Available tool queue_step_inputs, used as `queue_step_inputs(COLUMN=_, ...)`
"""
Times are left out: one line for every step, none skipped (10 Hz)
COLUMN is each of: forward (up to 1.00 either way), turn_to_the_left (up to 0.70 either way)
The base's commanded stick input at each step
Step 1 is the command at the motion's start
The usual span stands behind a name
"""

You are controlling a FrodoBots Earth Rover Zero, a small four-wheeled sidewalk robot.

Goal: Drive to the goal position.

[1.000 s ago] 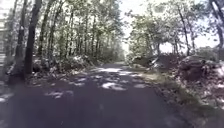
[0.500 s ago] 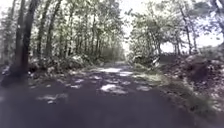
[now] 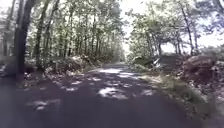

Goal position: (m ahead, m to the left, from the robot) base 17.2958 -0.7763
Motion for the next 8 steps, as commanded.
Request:
queue_step_inputs(forward=0.45, turn_to_the_left=0.0)
queue_step_inputs(forward=0.45, turn_to_the_left=0.0)
queue_step_inputs(forward=0.45, turn_to_the_left=0.0)
queue_step_inputs(forward=0.45, turn_to_the_left=0.0)
queue_step_inputs(forward=0.45, turn_to_the_left=0.0)
queue_step_inputs(forward=0.45, turn_to_the_left=0.0)
queue_step_inputs(forward=0.45, turn_to_the_left=0.0)
queue_step_inputs(forward=0.45, turn_to_the_left=0.0)
